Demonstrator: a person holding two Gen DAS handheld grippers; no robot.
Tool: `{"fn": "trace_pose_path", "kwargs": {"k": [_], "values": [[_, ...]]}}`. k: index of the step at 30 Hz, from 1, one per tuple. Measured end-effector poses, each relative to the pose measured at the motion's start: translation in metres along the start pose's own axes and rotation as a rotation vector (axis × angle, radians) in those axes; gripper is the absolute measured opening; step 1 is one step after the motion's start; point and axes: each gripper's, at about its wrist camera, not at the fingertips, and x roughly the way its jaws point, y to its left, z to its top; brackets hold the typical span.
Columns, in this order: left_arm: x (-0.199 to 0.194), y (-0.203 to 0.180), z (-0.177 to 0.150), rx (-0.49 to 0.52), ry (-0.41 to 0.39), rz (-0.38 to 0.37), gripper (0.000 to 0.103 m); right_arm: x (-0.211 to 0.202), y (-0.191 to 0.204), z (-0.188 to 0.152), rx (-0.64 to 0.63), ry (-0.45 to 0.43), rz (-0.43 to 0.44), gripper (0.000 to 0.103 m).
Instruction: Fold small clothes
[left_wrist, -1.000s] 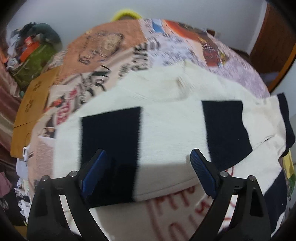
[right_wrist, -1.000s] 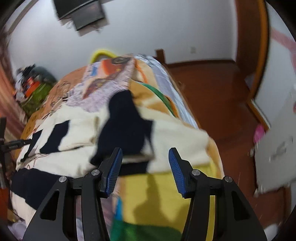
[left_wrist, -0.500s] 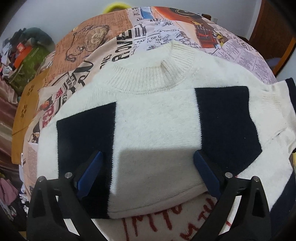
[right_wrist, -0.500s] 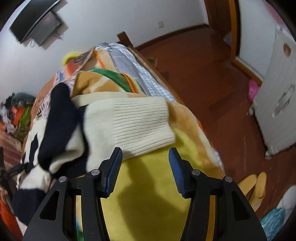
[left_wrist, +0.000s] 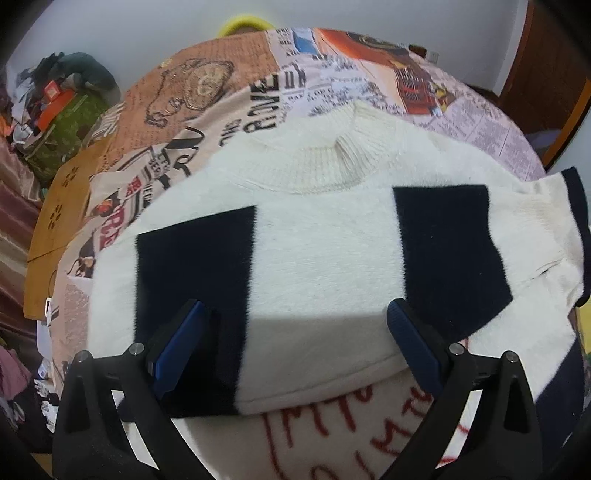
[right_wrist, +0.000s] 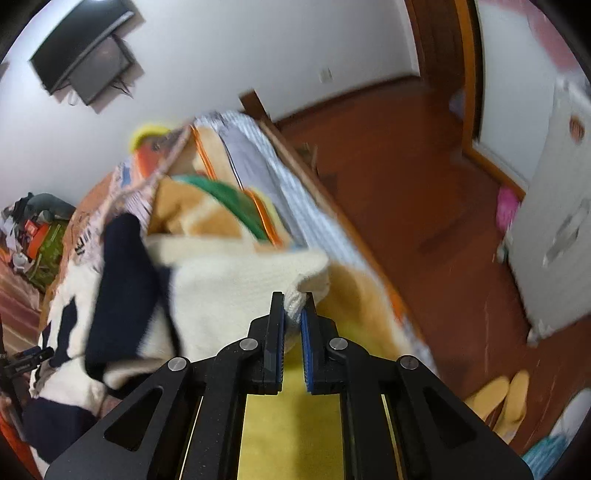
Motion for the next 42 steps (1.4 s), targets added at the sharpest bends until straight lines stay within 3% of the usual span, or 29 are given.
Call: {"fn": "trace_pose_path", "kwargs": {"k": [4, 9, 17, 25, 31, 34, 36, 42], "values": [[-0.019, 0.015, -0.006, -0.024, -0.050, 0.005, 0.099, -0.040, 0.032, 0.037, -0.090, -0.115, 0.019, 0.007], [-0.043, 0.039, -0.016, -0.069, -0.108, -0.002, 0.099, -0.089, 0.107, 0.075, -0.237, -0.248, 0.117, 0.007], [-0.079, 0.090, -0.038, -0.166, -0.187, 0.000, 0.099, -0.117, 0.255, 0.084, -0.455, -0.350, 0.335, 0.007], [-0.110, 0.144, -0.074, -0.246, -0.226, 0.042, 0.099, -0.065, 0.382, 0.030, -0.568, -0.208, 0.580, 0.007], [-0.115, 0.174, -0.098, -0.311, -0.206, 0.038, 0.099, -0.003, 0.437, -0.039, -0.672, 0.050, 0.679, 0.010], [-0.110, 0.179, -0.101, -0.327, -0.190, 0.034, 0.099, 0.018, 0.442, -0.065, -0.722, 0.146, 0.651, 0.011], [-0.107, 0.179, -0.101, -0.331, -0.186, 0.025, 0.099, 0.020, 0.432, -0.067, -0.714, 0.159, 0.634, 0.012], [-0.094, 0.169, -0.082, -0.319, -0.176, -0.050, 0.099, 0.003, 0.389, -0.043, -0.651, 0.060, 0.548, 0.037]]}}
